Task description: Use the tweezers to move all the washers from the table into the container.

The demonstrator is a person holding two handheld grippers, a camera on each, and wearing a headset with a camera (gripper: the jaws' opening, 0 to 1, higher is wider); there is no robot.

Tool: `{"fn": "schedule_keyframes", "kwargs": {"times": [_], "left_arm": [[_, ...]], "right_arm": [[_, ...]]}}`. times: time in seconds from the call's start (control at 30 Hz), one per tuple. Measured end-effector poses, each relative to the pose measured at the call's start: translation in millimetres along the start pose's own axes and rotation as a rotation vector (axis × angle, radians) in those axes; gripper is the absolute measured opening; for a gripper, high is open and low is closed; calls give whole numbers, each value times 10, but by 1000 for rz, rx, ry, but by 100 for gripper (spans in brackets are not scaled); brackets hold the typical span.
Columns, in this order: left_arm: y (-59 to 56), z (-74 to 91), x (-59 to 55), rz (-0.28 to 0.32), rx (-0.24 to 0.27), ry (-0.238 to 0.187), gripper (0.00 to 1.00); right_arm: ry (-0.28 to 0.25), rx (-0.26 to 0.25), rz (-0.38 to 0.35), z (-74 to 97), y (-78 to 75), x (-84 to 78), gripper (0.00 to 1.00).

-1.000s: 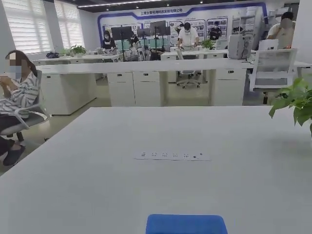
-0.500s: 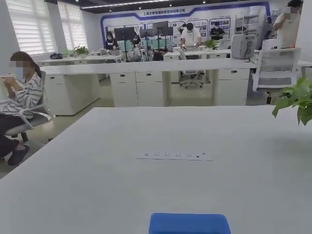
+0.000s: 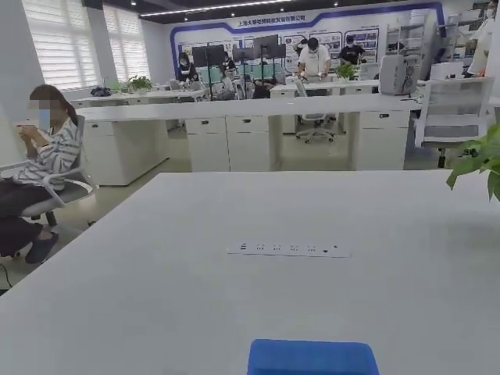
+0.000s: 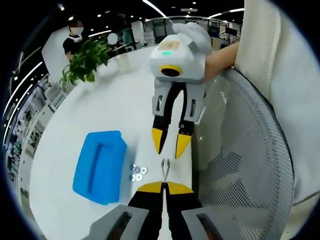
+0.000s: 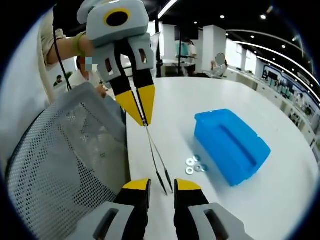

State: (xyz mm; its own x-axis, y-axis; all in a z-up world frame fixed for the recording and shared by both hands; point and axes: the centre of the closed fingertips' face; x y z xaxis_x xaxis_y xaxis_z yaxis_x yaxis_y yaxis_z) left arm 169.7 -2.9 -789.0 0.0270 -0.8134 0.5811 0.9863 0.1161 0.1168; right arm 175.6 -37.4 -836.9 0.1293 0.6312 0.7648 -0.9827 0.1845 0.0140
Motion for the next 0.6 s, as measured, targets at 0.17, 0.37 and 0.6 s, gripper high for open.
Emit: {"fn": "schedule_keyframes", "kwargs": {"times": [0.17, 0.37, 0.6], "left_arm": [[-13, 12, 127, -26, -10, -12, 0], [-4, -1, 183, -43, -21, -20, 0], [25, -3, 209, -62, -28, -16, 0]], "right_arm": [[3, 32, 35, -95, 40, 48, 15], [14, 48, 52, -152, 37, 39, 14], [20, 51, 23, -189, -38, 12, 8]]}}
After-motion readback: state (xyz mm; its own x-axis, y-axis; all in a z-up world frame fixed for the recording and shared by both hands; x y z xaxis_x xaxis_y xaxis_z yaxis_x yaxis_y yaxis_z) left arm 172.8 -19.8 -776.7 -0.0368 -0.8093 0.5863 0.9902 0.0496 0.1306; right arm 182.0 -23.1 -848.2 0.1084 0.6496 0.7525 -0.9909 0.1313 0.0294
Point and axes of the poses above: the centre of the closed fingertips' face, and the gripper's own axes: z roughly backward along the fingers, y roughly to its left, x roughly out of its top, and after that the axes turned 1 degree about -y, right-handed
